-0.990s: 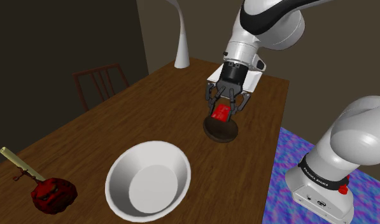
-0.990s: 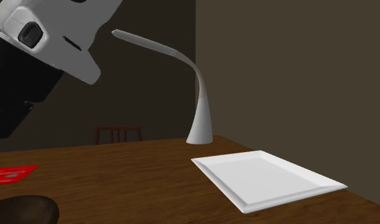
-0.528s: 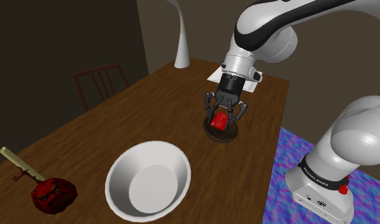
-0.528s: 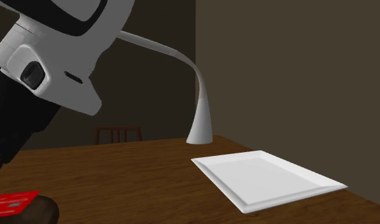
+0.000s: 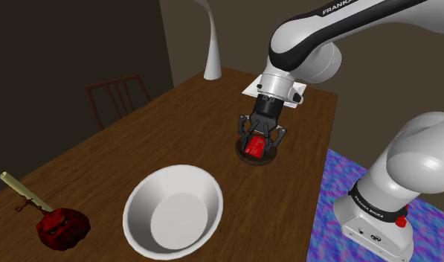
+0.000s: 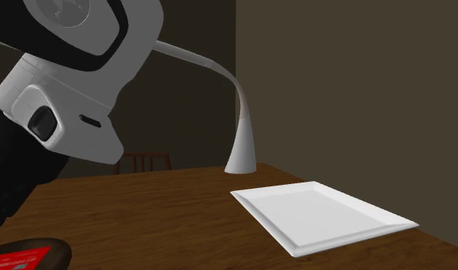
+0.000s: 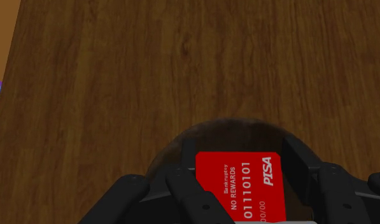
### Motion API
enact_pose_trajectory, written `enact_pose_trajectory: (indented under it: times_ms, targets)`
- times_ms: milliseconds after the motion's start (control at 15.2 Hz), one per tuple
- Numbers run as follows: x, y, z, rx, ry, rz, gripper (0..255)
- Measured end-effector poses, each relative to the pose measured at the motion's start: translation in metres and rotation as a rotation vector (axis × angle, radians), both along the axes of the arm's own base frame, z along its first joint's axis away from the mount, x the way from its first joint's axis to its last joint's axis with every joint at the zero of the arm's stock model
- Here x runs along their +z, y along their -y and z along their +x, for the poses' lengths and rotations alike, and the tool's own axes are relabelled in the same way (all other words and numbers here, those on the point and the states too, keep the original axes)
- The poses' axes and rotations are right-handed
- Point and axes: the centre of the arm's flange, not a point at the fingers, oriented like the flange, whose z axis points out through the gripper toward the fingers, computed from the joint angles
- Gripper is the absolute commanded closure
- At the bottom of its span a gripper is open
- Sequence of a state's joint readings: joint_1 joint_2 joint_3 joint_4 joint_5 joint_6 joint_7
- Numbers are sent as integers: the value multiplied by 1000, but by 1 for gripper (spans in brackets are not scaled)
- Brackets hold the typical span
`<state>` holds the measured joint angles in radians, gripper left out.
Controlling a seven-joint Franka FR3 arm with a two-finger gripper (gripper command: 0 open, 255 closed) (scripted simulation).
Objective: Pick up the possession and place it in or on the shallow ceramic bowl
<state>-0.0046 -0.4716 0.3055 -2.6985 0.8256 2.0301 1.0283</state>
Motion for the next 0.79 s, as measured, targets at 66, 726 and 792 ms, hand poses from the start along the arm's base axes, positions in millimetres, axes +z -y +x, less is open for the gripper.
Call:
enact_pose_trajectory:
  times_ms: [66,726,792]
  targets:
    - [0,0,0,0,0,0,255]
    - [3,6,2,-1,-1,-1,0]
    - [11,10,4,-1,-1,-1,0]
